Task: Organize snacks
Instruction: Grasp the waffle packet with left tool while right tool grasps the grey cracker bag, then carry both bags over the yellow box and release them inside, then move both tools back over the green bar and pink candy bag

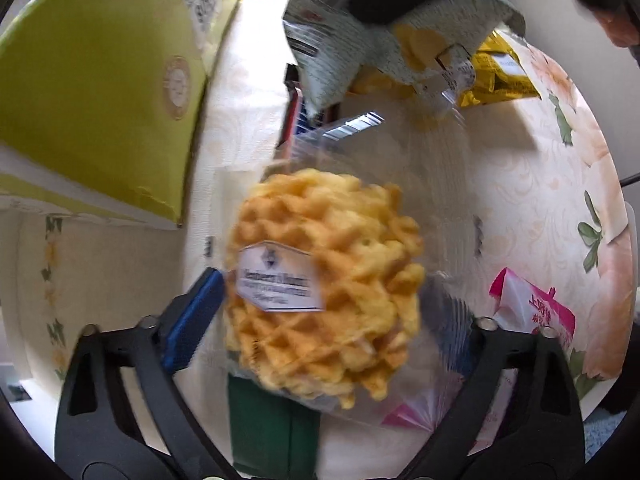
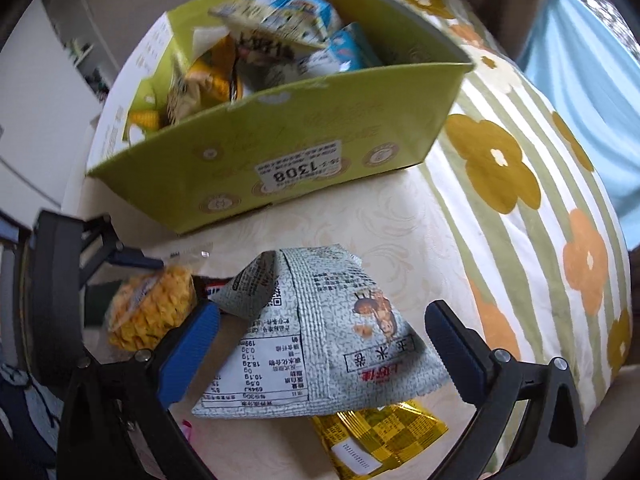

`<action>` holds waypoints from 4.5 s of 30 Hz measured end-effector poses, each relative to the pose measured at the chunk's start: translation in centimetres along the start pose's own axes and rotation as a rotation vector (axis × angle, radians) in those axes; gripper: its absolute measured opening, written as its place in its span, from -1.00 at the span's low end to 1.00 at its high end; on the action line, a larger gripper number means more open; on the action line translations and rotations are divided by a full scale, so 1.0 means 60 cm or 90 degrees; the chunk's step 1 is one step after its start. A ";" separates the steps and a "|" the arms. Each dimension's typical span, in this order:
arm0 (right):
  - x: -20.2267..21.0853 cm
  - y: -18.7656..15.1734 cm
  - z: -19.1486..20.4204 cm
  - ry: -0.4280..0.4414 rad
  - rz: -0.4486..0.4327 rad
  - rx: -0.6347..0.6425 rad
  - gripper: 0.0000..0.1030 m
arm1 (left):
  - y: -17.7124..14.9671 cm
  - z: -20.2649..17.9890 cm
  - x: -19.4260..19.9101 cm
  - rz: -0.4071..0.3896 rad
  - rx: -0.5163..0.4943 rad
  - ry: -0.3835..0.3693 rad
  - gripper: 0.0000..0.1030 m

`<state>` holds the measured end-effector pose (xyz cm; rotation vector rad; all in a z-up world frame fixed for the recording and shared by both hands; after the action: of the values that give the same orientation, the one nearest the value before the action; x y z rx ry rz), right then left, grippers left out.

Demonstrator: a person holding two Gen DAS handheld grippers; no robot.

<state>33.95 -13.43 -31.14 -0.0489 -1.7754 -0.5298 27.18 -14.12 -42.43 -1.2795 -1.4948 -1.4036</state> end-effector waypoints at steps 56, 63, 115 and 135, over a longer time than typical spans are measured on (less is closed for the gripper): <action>0.249 0.164 -0.026 -0.123 -0.153 -0.259 0.05 | 0.144 0.187 0.427 -0.257 -0.041 -0.004 -0.09; 0.224 0.241 -0.021 -0.148 -0.153 -0.344 0.05 | 0.193 0.315 0.421 -0.227 -0.061 -0.023 -0.09; 0.190 0.245 0.065 -0.198 -0.145 -0.613 0.74 | 0.171 0.427 0.408 -0.219 -0.065 -0.053 0.99; 0.329 0.039 0.064 -0.293 -0.146 -0.619 0.74 | 0.106 0.257 0.428 -0.249 -0.099 -0.079 0.99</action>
<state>25.67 -14.70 -12.70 -0.6908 -1.7987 -1.6105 28.56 5.26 -18.78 -1.2292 -1.8234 -1.7436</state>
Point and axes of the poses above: each gripper's, at about its wrist camera, not at the fingertips, and x roughly against the way its jaws point, z to its left, y to its top, the point moved 10 cm from there along -x, roughly the way its jaws point, and after that the axes turned 10 degrees about -y, right-handed, at the moved point
